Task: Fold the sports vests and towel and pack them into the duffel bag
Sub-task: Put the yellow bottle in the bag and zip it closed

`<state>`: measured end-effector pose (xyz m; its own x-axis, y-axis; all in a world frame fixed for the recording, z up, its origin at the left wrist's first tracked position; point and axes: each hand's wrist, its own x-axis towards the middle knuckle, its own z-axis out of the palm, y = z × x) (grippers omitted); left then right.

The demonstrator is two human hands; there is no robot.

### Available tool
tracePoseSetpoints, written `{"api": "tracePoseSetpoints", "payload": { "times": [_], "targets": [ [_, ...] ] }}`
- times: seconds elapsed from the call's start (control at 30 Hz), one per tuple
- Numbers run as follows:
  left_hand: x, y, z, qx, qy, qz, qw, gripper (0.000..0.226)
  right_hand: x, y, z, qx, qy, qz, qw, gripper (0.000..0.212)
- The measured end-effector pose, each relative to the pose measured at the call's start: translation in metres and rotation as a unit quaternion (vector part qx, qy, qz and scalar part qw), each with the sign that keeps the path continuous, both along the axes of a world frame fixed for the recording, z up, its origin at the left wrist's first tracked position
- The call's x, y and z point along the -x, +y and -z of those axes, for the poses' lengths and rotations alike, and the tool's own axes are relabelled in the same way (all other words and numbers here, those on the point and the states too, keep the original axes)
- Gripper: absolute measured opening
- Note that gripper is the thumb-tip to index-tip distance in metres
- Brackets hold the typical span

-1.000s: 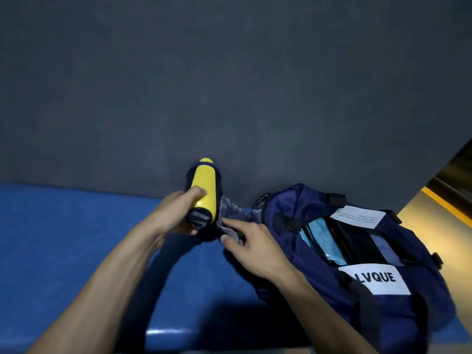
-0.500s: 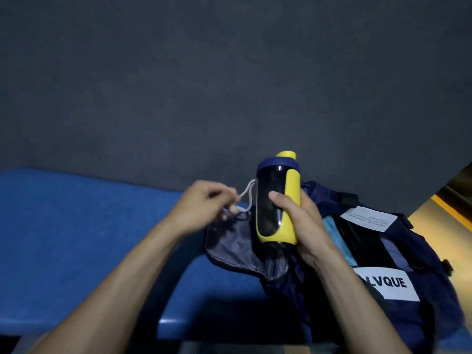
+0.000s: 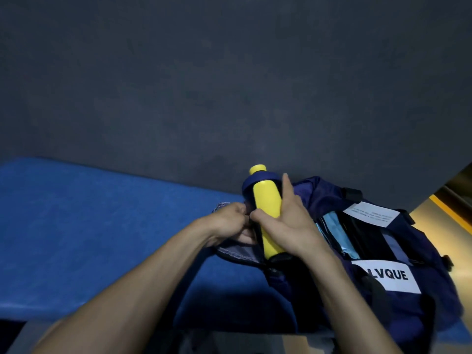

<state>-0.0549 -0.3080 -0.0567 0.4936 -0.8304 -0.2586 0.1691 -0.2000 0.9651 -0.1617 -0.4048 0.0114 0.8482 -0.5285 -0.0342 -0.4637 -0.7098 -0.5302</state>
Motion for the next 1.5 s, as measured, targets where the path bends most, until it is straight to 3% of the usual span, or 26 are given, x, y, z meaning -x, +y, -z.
{"api": "tracePoseSetpoints", "payload": {
  "times": [0.03, 0.07, 0.13, 0.17, 0.2, 0.27, 0.4, 0.5, 0.63, 0.73, 0.9, 1.07, 1.3, 1.4, 1.5],
  "targets": [
    [-0.008, 0.004, 0.004, -0.044, -0.05, 0.006, 0.998, 0.031, -0.004, 0.004, 0.004, 0.035, 0.025, -0.006, 0.999, 0.109],
    [-0.02, 0.008, 0.007, -0.113, -0.154, -0.006, 0.982, 0.026, -0.009, 0.006, 0.011, 0.079, 0.062, -0.014, 0.995, 0.107],
    [-0.044, 0.023, 0.015, -0.301, -0.376, -0.063, 0.874, 0.021, -0.018, 0.01, 0.022, 0.165, 0.143, -0.027, 0.975, 0.097],
    [-0.05, 0.031, 0.016, -0.362, -0.408, -0.086, 0.834, 0.031, -0.023, 0.012, 0.027, 0.195, 0.176, -0.026, 0.964, 0.091],
    [-0.053, 0.035, 0.018, -0.38, -0.387, -0.088, 0.835, 0.043, -0.027, 0.014, 0.034, 0.216, 0.201, -0.021, 0.955, 0.088],
    [-0.052, 0.036, 0.023, -0.344, -0.294, -0.086, 0.888, 0.05, -0.034, 0.019, 0.045, 0.238, 0.23, -0.017, 0.943, 0.085],
    [-0.04, 0.025, 0.03, -0.274, -0.205, -0.106, 0.934, 0.035, -0.039, 0.026, 0.055, 0.22, 0.23, -0.033, 0.947, 0.084],
    [-0.044, 0.024, 0.034, -0.192, -0.114, -0.154, 0.962, 0.028, -0.039, 0.028, 0.058, 0.26, 0.221, -0.042, 0.939, 0.08],
    [-0.047, 0.029, 0.028, -0.136, -0.119, -0.192, 0.965, 0.021, -0.035, 0.012, 0.058, 0.366, 0.24, -0.012, 0.899, 0.076],
    [-0.049, 0.032, 0.019, -0.104, -0.135, -0.216, 0.962, 0.017, -0.026, -0.01, 0.053, 0.387, 0.269, 0.004, 0.882, 0.074],
    [-0.047, 0.024, 0.017, -0.078, -0.17, -0.221, 0.957, 0.002, -0.015, -0.008, 0.062, 0.321, 0.266, -0.039, 0.908, 0.069],
    [-0.037, 0.013, 0.01, -0.009, -0.15, -0.232, 0.961, 0.009, -0.016, -0.018, 0.061, 0.316, 0.242, -0.011, 0.917, 0.075],
    [-0.004, 0.0, -0.012, 0.102, -0.104, -0.18, 0.973, 0.012, -0.007, -0.015, 0.054, 0.277, 0.248, -0.05, 0.927, 0.057],
    [0.008, -0.009, -0.016, 0.151, -0.068, -0.155, 0.974, 0.017, 0.009, -0.008, 0.038, 0.248, 0.185, -0.061, 0.949, 0.046],
    [0.015, -0.021, -0.015, 0.159, -0.073, -0.137, 0.975, 0.021, 0.03, -0.007, 0.016, 0.215, 0.044, -0.059, 0.974, 0.023]
  ]
}}
